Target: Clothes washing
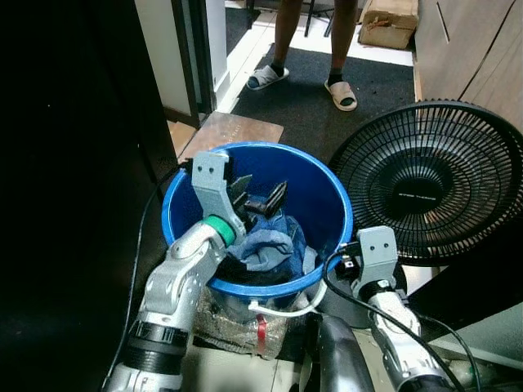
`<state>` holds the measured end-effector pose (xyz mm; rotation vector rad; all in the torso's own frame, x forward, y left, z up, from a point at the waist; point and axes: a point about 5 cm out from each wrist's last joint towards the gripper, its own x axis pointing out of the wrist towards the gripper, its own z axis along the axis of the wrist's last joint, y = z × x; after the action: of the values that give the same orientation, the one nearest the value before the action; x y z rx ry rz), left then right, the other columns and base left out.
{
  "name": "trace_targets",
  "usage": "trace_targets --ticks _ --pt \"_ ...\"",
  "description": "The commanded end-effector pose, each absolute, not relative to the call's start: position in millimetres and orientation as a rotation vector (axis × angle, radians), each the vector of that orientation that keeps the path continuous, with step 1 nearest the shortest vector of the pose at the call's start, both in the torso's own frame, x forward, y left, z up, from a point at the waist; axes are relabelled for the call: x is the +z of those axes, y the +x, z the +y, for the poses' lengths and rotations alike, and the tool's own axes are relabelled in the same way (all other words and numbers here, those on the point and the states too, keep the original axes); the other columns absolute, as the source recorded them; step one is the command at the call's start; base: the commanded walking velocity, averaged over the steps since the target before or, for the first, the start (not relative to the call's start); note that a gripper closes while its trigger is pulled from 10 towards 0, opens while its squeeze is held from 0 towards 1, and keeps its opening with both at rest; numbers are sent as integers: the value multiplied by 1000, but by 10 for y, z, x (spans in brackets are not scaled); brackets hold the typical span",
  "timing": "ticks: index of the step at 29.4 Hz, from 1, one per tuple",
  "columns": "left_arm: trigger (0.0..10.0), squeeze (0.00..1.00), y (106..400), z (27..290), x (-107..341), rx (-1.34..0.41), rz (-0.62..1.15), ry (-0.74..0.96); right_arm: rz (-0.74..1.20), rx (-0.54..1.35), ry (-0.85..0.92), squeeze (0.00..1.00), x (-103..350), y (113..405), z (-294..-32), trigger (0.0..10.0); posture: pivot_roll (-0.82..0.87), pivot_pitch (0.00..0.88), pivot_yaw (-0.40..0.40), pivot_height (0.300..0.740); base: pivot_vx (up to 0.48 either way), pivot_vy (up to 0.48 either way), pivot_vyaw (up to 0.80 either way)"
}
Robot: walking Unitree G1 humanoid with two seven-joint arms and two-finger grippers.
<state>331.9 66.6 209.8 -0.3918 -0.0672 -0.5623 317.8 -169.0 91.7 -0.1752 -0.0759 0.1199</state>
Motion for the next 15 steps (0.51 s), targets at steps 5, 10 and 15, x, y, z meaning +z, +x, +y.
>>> trace_targets --ticks 5,10,15 --pt "10000 0 3266 688 2012 -547 -109 -158 -32 140 -185 0 803 3118 -1656 10000 27 176 19 492 0 0 0" --pt "10000 0 3213 716 1840 -560 -124 41 -30 141 -185 0 797 3119 -1658 10000 29 176 18 492 0 0 0" --pt "10000 0 3188 823 1588 -541 -62 152 -39 145 -188 0 826 3138 -1652 10000 33 172 16 492 0 0 0"
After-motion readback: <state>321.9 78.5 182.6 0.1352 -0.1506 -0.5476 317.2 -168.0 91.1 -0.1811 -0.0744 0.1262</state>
